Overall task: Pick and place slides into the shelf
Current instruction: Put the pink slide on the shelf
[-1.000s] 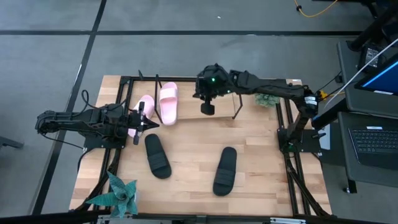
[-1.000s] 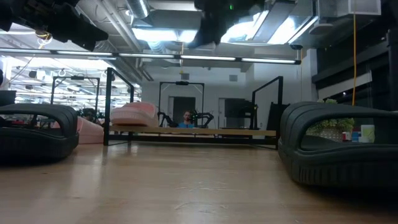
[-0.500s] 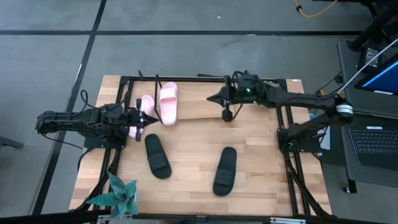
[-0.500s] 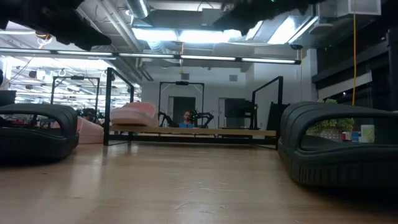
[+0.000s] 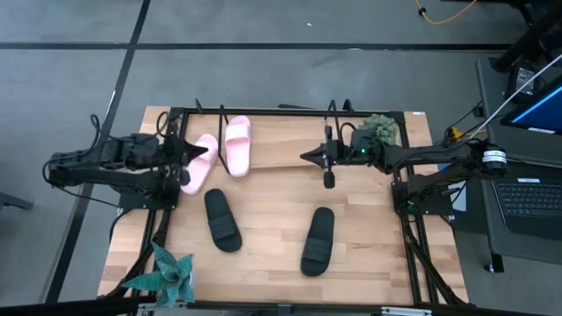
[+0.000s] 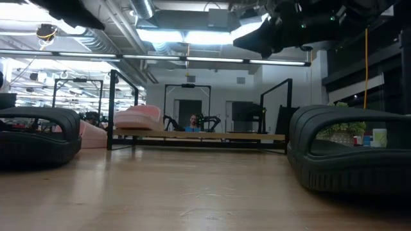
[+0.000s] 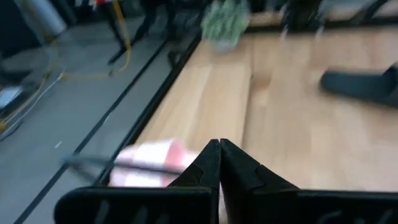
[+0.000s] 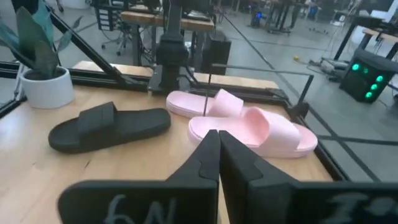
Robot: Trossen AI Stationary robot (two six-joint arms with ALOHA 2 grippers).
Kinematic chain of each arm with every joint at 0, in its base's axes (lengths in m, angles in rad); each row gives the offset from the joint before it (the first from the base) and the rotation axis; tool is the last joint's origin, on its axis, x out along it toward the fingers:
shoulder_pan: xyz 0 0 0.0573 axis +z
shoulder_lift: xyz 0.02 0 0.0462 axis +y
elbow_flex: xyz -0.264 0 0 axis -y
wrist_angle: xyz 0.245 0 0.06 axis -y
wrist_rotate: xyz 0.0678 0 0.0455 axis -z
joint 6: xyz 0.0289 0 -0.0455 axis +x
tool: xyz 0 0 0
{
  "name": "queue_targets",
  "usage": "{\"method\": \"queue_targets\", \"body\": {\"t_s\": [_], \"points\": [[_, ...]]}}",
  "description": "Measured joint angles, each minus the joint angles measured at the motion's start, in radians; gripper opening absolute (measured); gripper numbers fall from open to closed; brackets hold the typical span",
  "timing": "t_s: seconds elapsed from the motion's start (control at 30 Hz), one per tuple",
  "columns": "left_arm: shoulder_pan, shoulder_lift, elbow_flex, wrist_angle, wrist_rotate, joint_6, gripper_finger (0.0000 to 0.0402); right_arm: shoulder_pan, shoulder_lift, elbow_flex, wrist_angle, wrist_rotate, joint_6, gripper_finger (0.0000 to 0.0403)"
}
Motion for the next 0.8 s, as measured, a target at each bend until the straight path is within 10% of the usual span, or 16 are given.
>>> {"method": "queue_targets", "body": {"t_s": [0.8], "points": [[0.000,0.579,0.245,-0.624,-0.106,-0.511,0.0000,0.009,0.033,0.000,0.015,0.000,-0.106,0.0007]]}}
